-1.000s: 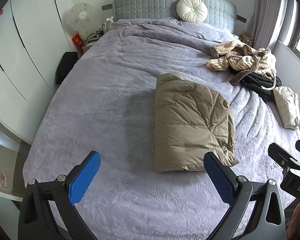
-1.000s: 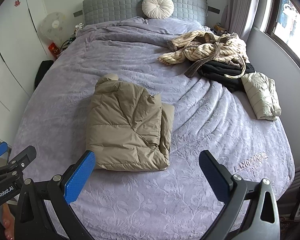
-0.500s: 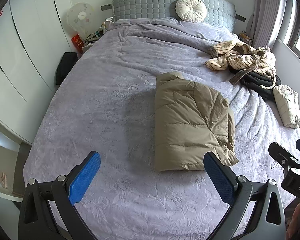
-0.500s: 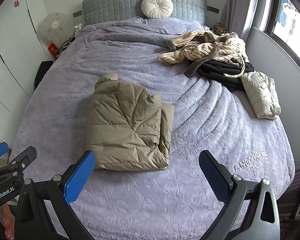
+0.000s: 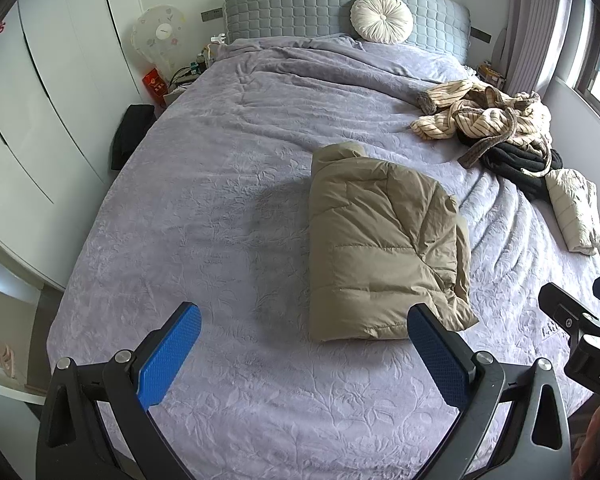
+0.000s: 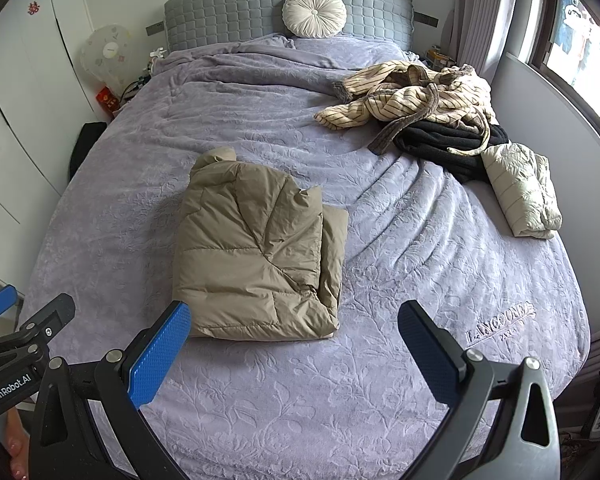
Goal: Fold large clothes
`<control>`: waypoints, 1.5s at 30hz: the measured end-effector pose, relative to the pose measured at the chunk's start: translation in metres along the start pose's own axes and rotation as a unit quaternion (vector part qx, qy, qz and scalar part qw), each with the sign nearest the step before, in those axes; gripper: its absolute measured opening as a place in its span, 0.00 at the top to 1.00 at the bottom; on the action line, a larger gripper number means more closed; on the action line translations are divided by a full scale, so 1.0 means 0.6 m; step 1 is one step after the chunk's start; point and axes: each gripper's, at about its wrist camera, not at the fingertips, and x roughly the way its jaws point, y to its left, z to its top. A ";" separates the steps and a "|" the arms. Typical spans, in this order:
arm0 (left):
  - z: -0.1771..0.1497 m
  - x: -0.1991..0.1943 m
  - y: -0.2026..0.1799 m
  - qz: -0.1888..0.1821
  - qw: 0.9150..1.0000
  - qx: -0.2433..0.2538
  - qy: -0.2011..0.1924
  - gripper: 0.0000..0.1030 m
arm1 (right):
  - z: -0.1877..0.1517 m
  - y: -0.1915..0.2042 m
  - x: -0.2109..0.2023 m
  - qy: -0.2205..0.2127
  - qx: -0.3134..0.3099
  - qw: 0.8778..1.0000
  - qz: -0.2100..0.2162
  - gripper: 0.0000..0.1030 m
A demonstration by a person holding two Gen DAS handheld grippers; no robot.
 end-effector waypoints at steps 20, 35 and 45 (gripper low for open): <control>-0.001 -0.001 -0.001 0.001 1.000 0.000 0.000 0.00 | 0.002 -0.002 0.000 0.001 -0.001 1.000 0.002 0.00; -0.004 -0.003 0.003 -0.001 1.000 0.006 0.001 0.00 | 0.002 -0.003 0.000 0.001 -0.002 1.000 0.002 0.00; -0.001 -0.001 0.002 -0.003 1.000 0.007 0.000 0.00 | -0.004 0.001 -0.001 0.004 -0.002 1.000 0.002 0.00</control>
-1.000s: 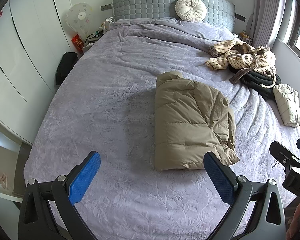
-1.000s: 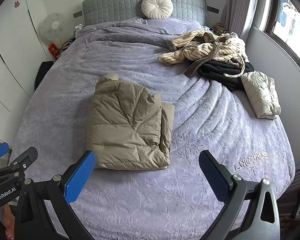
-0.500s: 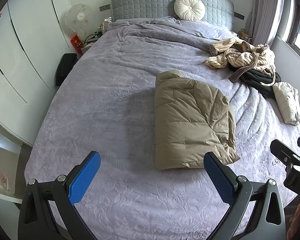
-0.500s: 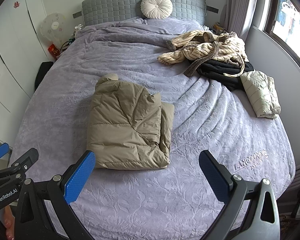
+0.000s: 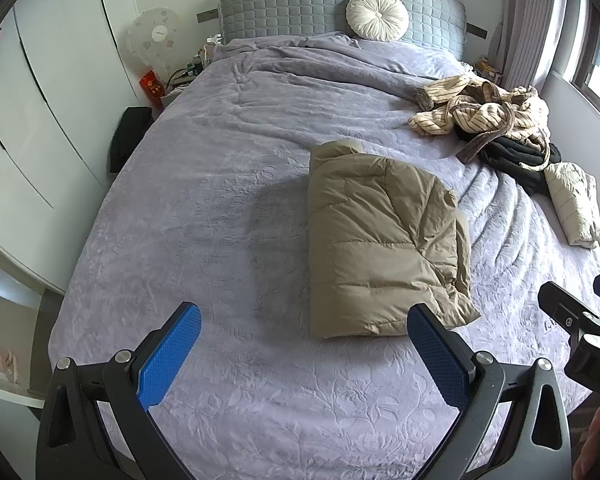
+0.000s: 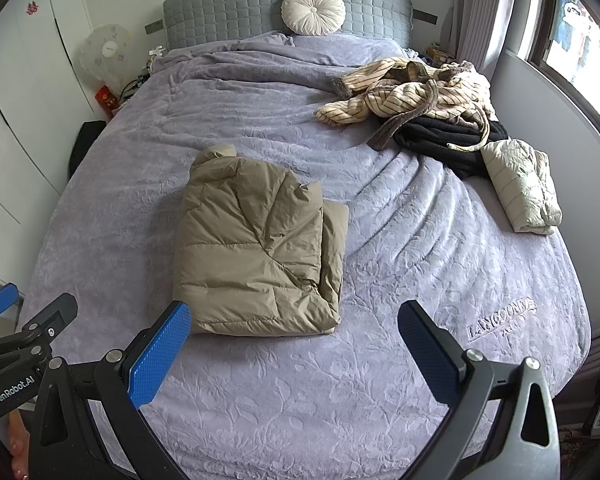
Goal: Fold large clothes
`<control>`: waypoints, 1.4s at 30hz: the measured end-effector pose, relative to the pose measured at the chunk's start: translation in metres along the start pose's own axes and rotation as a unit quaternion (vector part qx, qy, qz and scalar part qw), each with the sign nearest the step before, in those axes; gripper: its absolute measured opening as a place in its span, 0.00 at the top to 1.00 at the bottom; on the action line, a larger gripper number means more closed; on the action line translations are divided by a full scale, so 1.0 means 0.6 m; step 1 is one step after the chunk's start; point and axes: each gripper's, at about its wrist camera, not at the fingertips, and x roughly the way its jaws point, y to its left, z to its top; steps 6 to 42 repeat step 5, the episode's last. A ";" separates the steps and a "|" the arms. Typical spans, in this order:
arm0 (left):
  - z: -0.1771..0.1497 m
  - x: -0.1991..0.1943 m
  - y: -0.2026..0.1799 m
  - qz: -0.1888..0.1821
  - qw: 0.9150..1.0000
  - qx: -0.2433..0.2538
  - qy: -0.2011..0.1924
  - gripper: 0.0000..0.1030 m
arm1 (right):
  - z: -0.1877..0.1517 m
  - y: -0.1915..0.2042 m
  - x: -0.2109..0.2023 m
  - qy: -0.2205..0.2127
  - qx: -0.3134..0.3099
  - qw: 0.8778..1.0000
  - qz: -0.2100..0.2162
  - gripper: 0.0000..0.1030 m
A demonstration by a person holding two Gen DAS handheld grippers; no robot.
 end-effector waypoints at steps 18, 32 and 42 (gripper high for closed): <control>0.003 0.005 0.001 -0.003 1.000 0.005 0.000 0.00 | 0.002 -0.002 0.001 0.000 0.000 1.000 0.000 0.00; 0.003 0.005 0.001 -0.003 1.000 0.005 0.000 0.00 | 0.002 -0.002 0.001 0.000 0.000 1.000 0.000 0.00; 0.003 0.005 0.001 -0.003 1.000 0.005 0.000 0.00 | 0.002 -0.002 0.001 0.000 0.000 1.000 0.000 0.00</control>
